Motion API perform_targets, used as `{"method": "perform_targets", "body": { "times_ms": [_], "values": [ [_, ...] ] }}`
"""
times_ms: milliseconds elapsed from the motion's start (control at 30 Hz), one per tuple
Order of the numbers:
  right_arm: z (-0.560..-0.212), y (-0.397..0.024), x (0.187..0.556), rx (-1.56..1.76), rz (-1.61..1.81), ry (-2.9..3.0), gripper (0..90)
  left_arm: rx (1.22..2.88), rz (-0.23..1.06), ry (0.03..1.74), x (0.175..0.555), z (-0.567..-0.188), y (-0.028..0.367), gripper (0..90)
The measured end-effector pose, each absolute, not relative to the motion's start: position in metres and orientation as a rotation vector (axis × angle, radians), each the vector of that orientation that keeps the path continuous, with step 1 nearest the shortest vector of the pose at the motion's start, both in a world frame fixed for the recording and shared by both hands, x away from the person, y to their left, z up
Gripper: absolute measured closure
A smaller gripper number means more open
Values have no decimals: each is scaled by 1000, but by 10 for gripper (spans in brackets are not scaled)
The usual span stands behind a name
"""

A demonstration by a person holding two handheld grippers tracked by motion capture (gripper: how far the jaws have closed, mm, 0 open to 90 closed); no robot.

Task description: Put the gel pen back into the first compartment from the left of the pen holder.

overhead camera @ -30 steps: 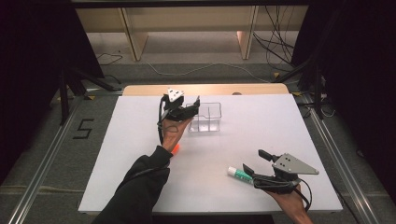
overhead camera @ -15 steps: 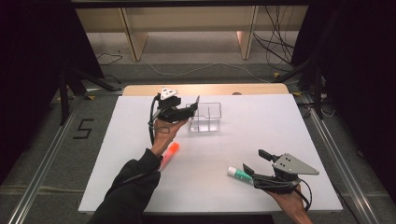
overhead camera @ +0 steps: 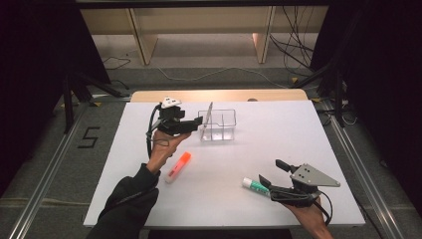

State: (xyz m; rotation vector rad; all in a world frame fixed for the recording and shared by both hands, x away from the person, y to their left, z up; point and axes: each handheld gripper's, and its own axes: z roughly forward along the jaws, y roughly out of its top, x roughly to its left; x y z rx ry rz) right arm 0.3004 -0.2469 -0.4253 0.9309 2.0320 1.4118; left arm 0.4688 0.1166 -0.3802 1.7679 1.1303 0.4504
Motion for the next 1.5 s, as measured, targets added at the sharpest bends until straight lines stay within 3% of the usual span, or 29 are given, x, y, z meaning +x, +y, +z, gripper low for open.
{"method": "perform_targets", "body": {
  "times_ms": [1500],
  "values": [
    [-426,-248,301,930,1427,2035,262,2061,317,1178,443,-400,135,218]
  ]
}}
